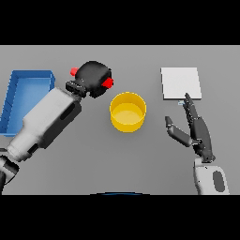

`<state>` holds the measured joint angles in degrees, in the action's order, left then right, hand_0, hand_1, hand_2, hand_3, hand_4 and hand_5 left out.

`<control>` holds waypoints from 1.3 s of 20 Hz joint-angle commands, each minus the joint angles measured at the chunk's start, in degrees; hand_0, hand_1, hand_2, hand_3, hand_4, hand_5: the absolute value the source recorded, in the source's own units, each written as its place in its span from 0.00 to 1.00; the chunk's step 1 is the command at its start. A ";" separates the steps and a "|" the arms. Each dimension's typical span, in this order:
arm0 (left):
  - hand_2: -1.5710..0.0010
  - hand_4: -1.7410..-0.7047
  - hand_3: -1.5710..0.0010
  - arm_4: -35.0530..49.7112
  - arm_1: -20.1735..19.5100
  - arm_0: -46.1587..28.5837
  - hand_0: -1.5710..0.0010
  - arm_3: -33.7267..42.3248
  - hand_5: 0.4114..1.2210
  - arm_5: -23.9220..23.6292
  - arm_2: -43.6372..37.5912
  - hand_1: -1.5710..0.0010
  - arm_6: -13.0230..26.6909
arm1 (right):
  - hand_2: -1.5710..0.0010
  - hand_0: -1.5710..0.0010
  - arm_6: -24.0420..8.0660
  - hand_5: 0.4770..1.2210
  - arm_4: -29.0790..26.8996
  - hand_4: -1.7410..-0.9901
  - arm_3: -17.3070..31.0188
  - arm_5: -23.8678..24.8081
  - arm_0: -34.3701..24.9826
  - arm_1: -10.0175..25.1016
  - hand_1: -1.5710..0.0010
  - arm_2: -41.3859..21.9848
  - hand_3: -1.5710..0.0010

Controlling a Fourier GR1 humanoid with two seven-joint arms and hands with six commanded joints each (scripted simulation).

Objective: Pick up the red beaker and tilt it to pour out 1 green nut into yellow bowl. Pick up the yellow bowl and place it on the metallic measuring scale.

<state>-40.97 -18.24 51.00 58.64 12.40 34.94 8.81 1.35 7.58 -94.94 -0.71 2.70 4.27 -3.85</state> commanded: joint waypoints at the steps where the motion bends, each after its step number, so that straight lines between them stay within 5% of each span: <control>1: 0.00 0.11 0.06 -1.32 -0.19 1.26 0.00 -0.64 0.99 1.40 1.89 0.00 0.12 | 1.00 1.00 -0.28 0.26 -0.51 0.62 0.28 -0.11 0.20 0.10 1.00 0.44 1.00; 9: 0.00 0.03 0.23 -6.92 0.51 11.65 0.00 -5.91 1.00 11.02 13.67 0.00 -0.08 | 1.00 1.00 0.19 0.17 -2.99 0.59 1.29 -0.62 -0.11 -1.42 1.00 1.22 1.00; 15: 0.00 0.01 0.06 -11.06 2.00 16.87 0.00 -8.52 1.00 11.42 22.27 0.00 -2.24 | 1.00 1.00 0.76 0.16 -1.65 0.59 1.29 -0.10 -0.09 -1.05 1.00 0.94 1.00; 26: 0.00 0.00 0.01 -16.13 4.52 23.87 0.00 -12.05 1.00 14.17 35.69 0.00 -5.54 | 1.00 1.00 0.56 0.17 -1.27 0.61 1.31 -0.11 0.08 -0.82 1.00 0.82 1.00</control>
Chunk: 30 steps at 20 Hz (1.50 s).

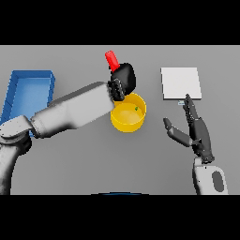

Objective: Pick up the red beaker and tilt it to pour out 1 green nut into yellow bowl. Pick up the yellow bowl and place it on the metallic measuring scale.

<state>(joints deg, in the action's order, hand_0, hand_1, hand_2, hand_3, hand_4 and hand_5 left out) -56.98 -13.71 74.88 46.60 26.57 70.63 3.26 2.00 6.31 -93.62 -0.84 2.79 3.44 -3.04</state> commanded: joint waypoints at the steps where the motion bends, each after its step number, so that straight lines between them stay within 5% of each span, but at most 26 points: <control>1: 0.00 0.00 0.00 -0.38 0.00 0.55 0.00 -0.19 1.00 0.24 0.95 0.00 -0.08 | 1.00 1.00 -0.01 0.17 0.35 0.61 -0.51 0.31 0.26 0.09 1.00 -0.06 1.00; 9: 0.00 0.00 0.00 -1.03 1.22 5.02 0.00 -3.50 1.00 -0.12 6.26 0.00 -0.83 | 1.00 1.00 0.40 0.14 1.56 0.67 0.31 1.14 0.04 0.33 1.00 0.00 1.00; 14: 0.00 0.00 0.00 1.14 -1.51 9.64 0.00 -3.81 0.94 -2.53 5.09 0.00 0.11 | 1.00 1.00 0.52 0.16 0.54 0.70 -0.29 0.57 -0.80 0.42 1.00 0.21 1.00; 16: 0.20 0.09 0.00 2.38 -2.84 12.45 0.00 -5.11 0.96 -5.98 3.37 0.19 -0.35 | 1.00 1.00 1.00 0.18 0.03 0.69 -0.13 0.05 -0.81 0.55 1.00 0.34 1.00; 18: 0.13 0.06 0.23 3.38 -4.80 17.00 0.00 -7.35 0.97 -7.61 1.63 0.12 0.05 | 1.00 1.00 0.62 0.19 -0.52 0.68 0.21 -0.37 -1.34 0.46 1.00 0.39 1.00; 23: 0.04 0.20 0.07 9.92 -8.08 25.18 0.00 -18.28 0.99 -8.93 -5.74 0.04 0.74 | 1.00 1.00 1.37 0.22 -0.66 0.62 0.35 -1.23 -1.00 0.99 1.00 0.16 1.00; 30: 0.01 0.04 0.11 33.24 -17.59 20.23 0.00 -33.61 1.00 -16.17 -24.33 0.01 5.72 | 1.00 1.00 2.73 0.23 0.82 0.58 1.15 -1.30 -2.66 1.85 1.00 -0.62 1.00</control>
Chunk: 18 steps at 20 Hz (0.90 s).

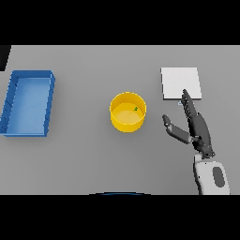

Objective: Pick up the red beaker and tilt it to pour out 1 green nut into yellow bowl. Pick up the yellow bowl and place it on the metallic measuring scale.

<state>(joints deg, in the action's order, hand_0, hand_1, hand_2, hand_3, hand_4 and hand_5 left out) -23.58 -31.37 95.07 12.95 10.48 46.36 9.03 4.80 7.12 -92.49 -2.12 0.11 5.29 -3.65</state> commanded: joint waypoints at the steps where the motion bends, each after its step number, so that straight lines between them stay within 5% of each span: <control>1: 0.01 0.03 0.11 2.17 -1.36 -1.06 0.00 -0.36 1.00 -1.75 -1.37 0.01 0.15 | 1.00 1.00 0.65 0.24 0.66 0.58 -0.03 0.11 0.02 0.03 1.00 -0.43 1.00; 11: 0.00 0.00 0.09 22.28 -6.75 -20.03 0.00 2.48 1.00 -13.61 -8.82 0.00 12.65 | 1.00 1.00 0.03 0.26 0.31 0.60 0.99 -0.20 0.15 -0.30 1.00 -0.59 1.00; 18: 0.00 0.00 0.03 32.35 -10.23 -35.17 0.00 14.47 1.00 -21.89 -10.04 0.00 18.67 | 1.00 1.00 1.10 0.31 0.48 0.58 1.03 -0.57 0.40 0.48 1.00 -0.58 1.00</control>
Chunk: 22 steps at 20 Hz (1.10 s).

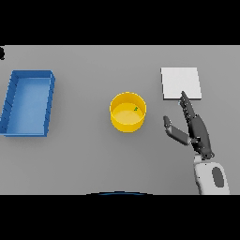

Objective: Pick up the red beaker and tilt it to pour out 1 green nut into yellow bowl. Pick up the yellow bowl and place it on the metallic measuring scale.

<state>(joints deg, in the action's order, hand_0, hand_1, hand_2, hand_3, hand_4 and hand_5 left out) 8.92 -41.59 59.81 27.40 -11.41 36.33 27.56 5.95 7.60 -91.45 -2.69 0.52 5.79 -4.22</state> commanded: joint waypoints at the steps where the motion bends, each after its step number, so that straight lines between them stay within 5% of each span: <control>1: 0.00 0.00 0.06 0.38 -1.10 -2.07 0.00 3.53 1.00 -1.60 0.60 0.00 1.09 | 1.00 1.00 0.14 0.32 0.61 0.58 0.26 0.27 0.02 -0.26 1.00 -0.39 1.00; 6: 0.00 0.00 0.15 3.89 -5.89 -10.49 0.00 18.21 1.00 -7.66 2.49 0.00 5.70 | 1.00 1.00 0.14 0.33 0.66 0.55 0.57 0.43 0.13 0.29 1.00 0.07 1.00; 8: 0.00 0.00 0.16 5.08 -6.84 -12.23 0.00 21.76 0.91 -10.77 3.23 0.00 7.21 | 1.00 1.00 0.08 0.33 0.72 0.54 -0.17 0.25 0.49 -0.36 1.00 -0.67 1.00; 11: 0.00 0.15 0.08 7.58 -8.05 -14.76 0.00 25.61 0.68 -11.97 4.70 0.00 6.53 | 1.00 1.00 -0.25 0.34 1.34 0.55 -0.24 0.69 0.04 -0.05 1.00 -0.64 1.00; 14: 0.00 0.47 0.40 9.28 -9.62 -16.49 0.00 29.87 0.49 -11.00 6.11 0.00 7.34 | 1.00 1.00 -0.45 0.34 1.01 0.55 -0.08 0.39 -0.02 0.15 1.00 -0.48 1.00; 15: 0.10 0.59 0.46 10.48 -9.62 -17.46 0.00 31.33 0.45 -10.01 5.85 0.03 5.88 | 1.00 1.00 -0.28 0.34 0.99 0.55 0.33 0.52 -0.22 0.02 1.00 -0.40 1.00; 16: 0.26 0.67 0.54 12.45 -10.50 -18.24 0.09 33.09 0.43 -8.58 4.87 0.18 5.26 | 1.00 1.00 -0.52 0.34 1.31 0.56 0.56 0.71 -0.89 -0.06 1.00 -0.54 1.00; 18: 0.52 0.79 0.70 14.74 -11.73 -18.72 0.37 35.30 0.38 -5.62 3.99 0.47 4.31 | 1.00 1.00 -0.41 0.34 1.16 0.56 0.11 0.89 -0.41 -0.28 1.00 -0.54 1.00; 22: 0.81 0.90 0.88 14.17 -12.39 -18.25 0.74 36.68 0.32 -2.00 5.97 0.78 6.55 | 1.00 1.00 -0.20 0.33 0.91 0.57 0.00 0.51 0.07 0.33 1.00 -0.25 1.00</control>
<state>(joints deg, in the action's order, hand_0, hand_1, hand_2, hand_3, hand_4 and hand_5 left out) 23.09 -53.95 41.56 64.09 -13.40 42.31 34.22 5.80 8.50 -91.46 -2.17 0.58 6.13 -4.47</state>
